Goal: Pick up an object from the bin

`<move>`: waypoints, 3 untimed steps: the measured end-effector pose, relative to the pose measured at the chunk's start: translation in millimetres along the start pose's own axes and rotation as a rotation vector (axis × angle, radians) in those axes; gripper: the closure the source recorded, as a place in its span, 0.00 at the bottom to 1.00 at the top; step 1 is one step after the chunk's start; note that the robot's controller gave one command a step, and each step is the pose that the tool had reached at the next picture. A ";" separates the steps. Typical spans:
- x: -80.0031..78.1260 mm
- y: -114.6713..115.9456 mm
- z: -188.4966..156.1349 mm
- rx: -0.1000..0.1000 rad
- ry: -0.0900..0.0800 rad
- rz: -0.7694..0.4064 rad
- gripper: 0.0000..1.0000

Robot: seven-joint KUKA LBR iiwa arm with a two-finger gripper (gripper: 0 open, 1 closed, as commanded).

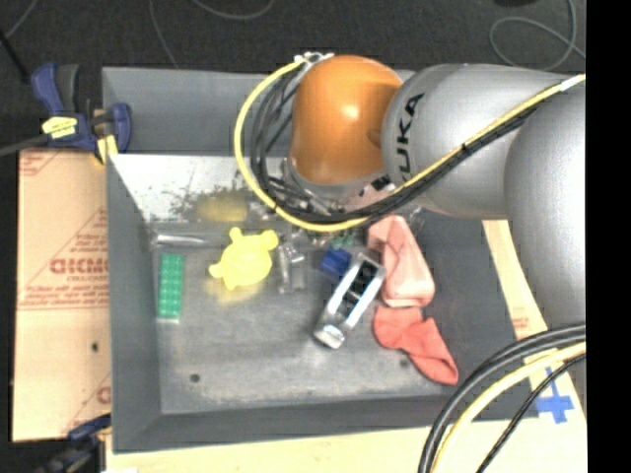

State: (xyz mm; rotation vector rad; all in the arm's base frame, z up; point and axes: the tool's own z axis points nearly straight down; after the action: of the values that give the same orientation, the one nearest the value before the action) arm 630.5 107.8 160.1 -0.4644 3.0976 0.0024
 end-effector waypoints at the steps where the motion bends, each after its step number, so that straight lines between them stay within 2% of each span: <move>1: -9.9 -15.2 63.4 0.003 -0.005 -0.105 0.00; 2: -17.3 -14.6 88.5 0.002 -0.006 -0.702 1.00; 3: -17.3 -14.2 88.6 0.001 -0.007 -0.701 1.00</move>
Offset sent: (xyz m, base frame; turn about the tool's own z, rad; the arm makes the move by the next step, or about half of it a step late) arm 0.0197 -0.0077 -0.0901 -0.7059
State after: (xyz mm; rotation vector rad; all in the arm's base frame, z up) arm 652.1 99.5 71.7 -1.4967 2.7440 -0.0028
